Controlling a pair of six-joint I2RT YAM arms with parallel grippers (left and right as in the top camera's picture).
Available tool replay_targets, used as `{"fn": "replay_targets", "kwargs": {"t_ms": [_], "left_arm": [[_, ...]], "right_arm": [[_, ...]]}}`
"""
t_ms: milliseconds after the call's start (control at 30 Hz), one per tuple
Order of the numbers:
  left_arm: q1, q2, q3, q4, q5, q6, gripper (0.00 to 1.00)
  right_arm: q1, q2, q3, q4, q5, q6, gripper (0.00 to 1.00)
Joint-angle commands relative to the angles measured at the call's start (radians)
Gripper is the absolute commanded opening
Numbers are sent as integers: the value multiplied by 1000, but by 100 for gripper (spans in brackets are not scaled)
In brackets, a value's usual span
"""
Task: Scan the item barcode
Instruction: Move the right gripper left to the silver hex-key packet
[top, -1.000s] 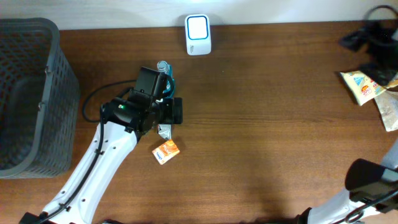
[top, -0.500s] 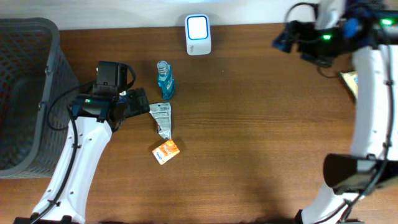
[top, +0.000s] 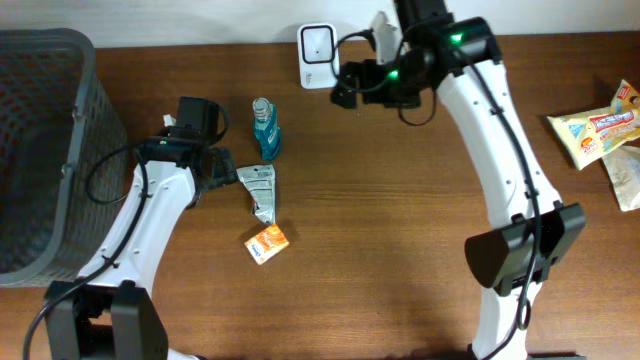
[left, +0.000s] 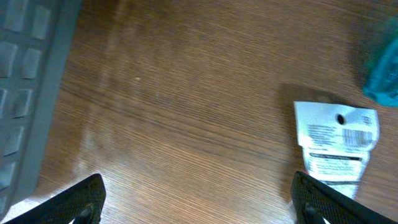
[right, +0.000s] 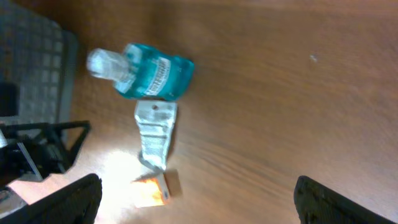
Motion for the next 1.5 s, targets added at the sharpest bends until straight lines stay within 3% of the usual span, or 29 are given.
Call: {"fn": "replay_targets", "kwargs": {"t_ms": [0, 167, 300, 500, 567, 767, 833, 900, 1033, 1200, 1467], "left_arm": [[48, 12, -8, 3, -21, -24, 95], [71, 12, -8, 31, 174, -23, 94], [68, 13, -8, 39, 219, 23, 79], [69, 16, -8, -72, 349, 107, 91], [69, 16, -8, -88, 336, 116, 99], [98, 16, -8, -52, 151, -2, 100], [120, 16, -8, -49, 149, -36, 100], [137, 16, -8, -49, 149, -46, 99], [150, 16, -8, -49, 149, -46, 99], [150, 16, -8, -47, 148, -46, 99], [152, 16, -8, -46, 70, -117, 99]], "right_arm": [[50, 9, -3, 34, 93, 11, 99], [80, 54, -3, 47, 158, -60, 99], [85, 113, -3, 24, 159, -183, 98], [86, 148, -3, -89, 142, -165, 99], [92, 148, -3, -135, 42, -165, 99], [155, 148, -3, -203, -20, -196, 99], [191, 148, -6, -202, -18, -194, 87], [230, 148, -8, -195, -18, -191, 85], [305, 148, -34, -92, -10, -58, 84], [391, 148, -132, 58, 183, 200, 73], [438, 148, -309, 283, 245, 386, 72]]}}
